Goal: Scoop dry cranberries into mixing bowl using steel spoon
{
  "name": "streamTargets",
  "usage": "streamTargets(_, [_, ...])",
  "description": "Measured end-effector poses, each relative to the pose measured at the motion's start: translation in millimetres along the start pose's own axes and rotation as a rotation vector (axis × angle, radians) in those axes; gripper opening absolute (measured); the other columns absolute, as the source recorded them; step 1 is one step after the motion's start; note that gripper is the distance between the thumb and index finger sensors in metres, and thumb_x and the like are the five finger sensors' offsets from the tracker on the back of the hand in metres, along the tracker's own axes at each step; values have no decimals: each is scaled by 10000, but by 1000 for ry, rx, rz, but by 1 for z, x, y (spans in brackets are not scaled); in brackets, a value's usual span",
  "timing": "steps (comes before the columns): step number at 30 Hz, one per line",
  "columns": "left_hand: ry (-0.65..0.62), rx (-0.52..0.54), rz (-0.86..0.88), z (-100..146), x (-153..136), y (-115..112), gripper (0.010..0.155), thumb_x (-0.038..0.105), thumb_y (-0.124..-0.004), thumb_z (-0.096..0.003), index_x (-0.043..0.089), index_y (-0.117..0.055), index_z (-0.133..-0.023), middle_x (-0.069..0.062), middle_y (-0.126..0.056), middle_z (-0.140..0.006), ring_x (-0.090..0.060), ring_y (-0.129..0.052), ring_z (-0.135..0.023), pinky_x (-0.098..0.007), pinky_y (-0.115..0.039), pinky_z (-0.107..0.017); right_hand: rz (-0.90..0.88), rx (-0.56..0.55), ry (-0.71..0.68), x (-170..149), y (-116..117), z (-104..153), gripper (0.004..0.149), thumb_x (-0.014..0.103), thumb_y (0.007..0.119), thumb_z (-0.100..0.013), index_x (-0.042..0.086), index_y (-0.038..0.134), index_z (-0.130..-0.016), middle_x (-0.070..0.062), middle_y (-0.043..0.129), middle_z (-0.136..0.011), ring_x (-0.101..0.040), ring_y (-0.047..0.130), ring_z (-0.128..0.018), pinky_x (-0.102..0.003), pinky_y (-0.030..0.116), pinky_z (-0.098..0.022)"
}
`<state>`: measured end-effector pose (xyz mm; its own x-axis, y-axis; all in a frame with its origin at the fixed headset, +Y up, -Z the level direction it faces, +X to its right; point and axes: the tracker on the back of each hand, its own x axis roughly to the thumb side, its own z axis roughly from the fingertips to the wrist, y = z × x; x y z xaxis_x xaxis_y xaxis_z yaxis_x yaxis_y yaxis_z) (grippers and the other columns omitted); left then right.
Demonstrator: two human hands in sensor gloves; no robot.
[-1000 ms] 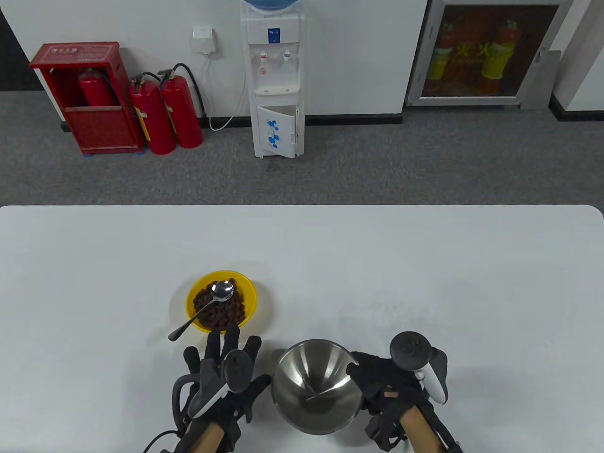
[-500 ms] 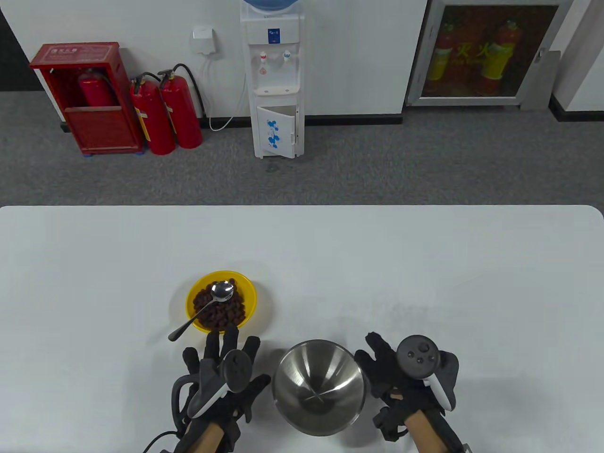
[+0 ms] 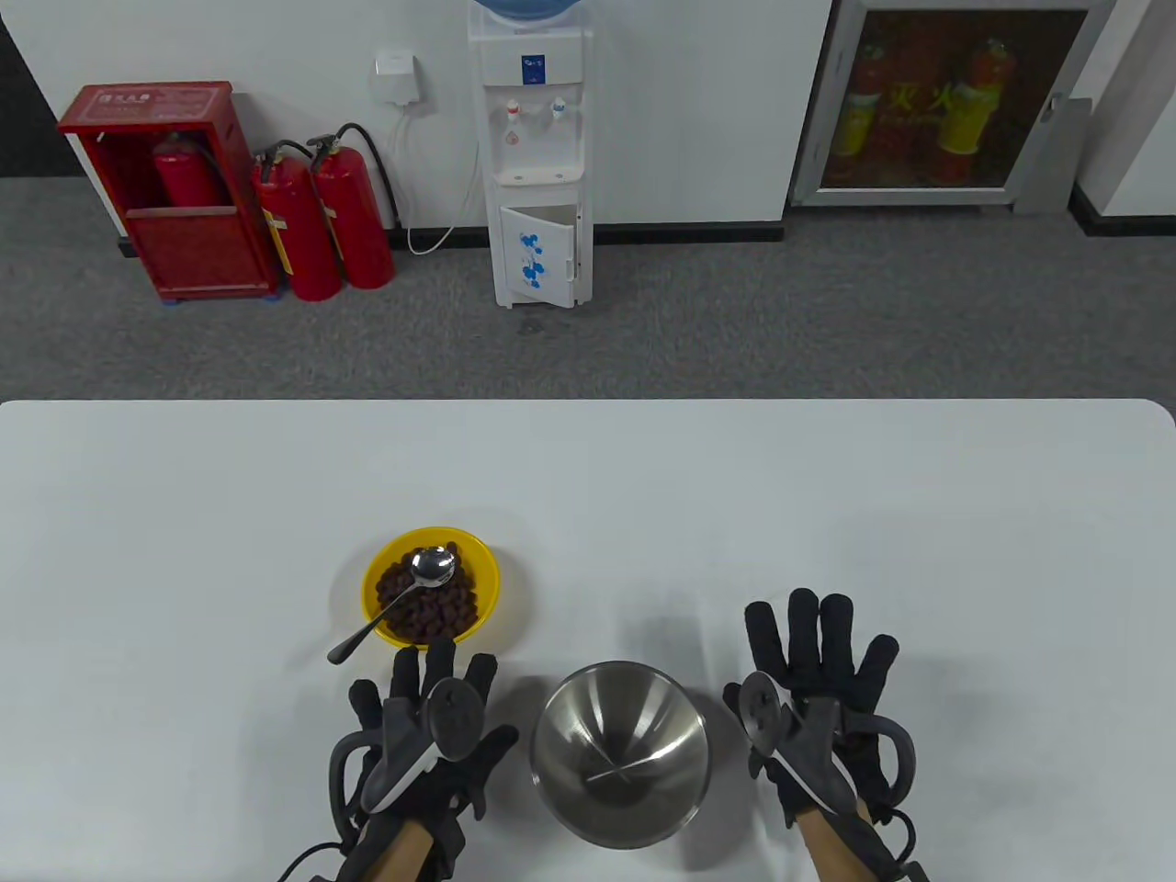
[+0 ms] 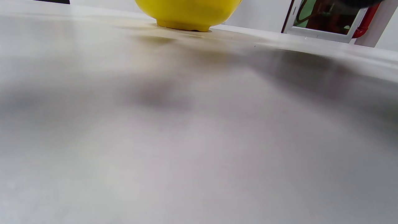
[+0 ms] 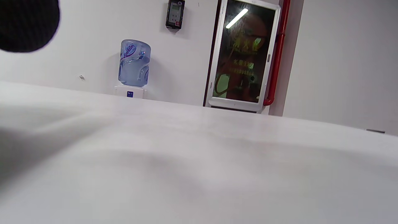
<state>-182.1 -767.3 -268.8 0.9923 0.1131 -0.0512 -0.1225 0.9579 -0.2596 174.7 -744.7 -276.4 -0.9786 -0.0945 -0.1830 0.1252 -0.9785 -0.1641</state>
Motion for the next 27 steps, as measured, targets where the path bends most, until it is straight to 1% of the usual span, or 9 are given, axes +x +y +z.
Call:
streamTargets(5, [6,15,-11,-1,1,2,748,723,-565,-423,562,-160,-1030,92,-7,-1206,-305,-45,-1153,-729,-61,-699,-46,46,4,-2,2,-2,933,773,692,-361,508,59,-992,99,-130,-1054,-237,-73,-1060,-676,77,-716])
streamTargets(9, [30,151,5,-9,-11,21,724,681,-568,-445,560,-158,-1029,89,-28,-1213,-284,-59,-1161,-714,-118,-731,-67,82,10,-3,4,-2,929,772,687,-366,505,57,-994,98,-137,-1050,-238,-72,-1059,-678,77,-713])
streamTargets(12, [145,233,65,-27,-36,45,692,621,-567,-464,536,-185,-1035,86,-57,-1211,-278,-82,-1159,-702,-137,-743,-92,85,5,-3,2,-3,924,763,696,-369,503,73,-999,98,-122,-1058,-239,-56,-1065,-678,81,-716])
streamTargets(14, [237,205,77,-38,-57,54,685,593,-567,-477,525,-178,-1036,80,-65,-1212,-279,-86,-1159,-700,-137,-746,-141,55,-25,-1,2,-2,905,747,705,-372,487,130,-1020,90,-61,-1086,-250,17,-1086,-683,122,-722])
streamTargets(16, [278,179,61,-43,-74,57,682,590,-556,-480,505,-183,-1044,72,-90,-1217,-280,-123,-1163,-694,-167,-755,-163,36,-43,1,4,-2,890,734,718,-372,474,177,-1030,79,-7,-1100,-258,68,-1093,-689,140,-718])
streamTargets(20, [329,159,184,-43,-107,55,695,629,-538,-465,460,-237,-1068,25,-221,-1234,-314,-272,-1158,-685,-254,-761,-157,40,-65,5,4,-3,881,742,706,-372,472,193,-1037,75,15,-1111,-260,100,-1101,-691,154,-721])
streamTargets(22, [324,159,283,-42,-116,54,694,626,-539,-463,426,-292,-1080,7,-361,-1233,-330,-406,-1142,-678,-336,-762,-172,31,-64,5,5,-3,876,736,709,-374,468,205,-1039,72,26,-1114,-263,114,-1102,-692,161,-721])
streamTargets(24, [327,137,324,-44,-121,51,687,611,-551,-465,371,-378,-1085,-19,-583,-1184,-340,-635,-1074,-663,-490,-735,-206,-7,-68,4,3,-3,857,720,719,-376,454,253,-1044,66,85,-1126,-264,186,-1108,-692,194,-725])
streamTargets(27, [314,123,378,-44,-124,48,680,617,-589,-460,323,-494,-1066,-41,-802,-1061,-336,-868,-901,-583,-671,-651,-232,-30,-70,4,1,-2,840,705,728,-381,440,290,-1047,53,136,-1133,-268,243,-1107,-694,220,-725])
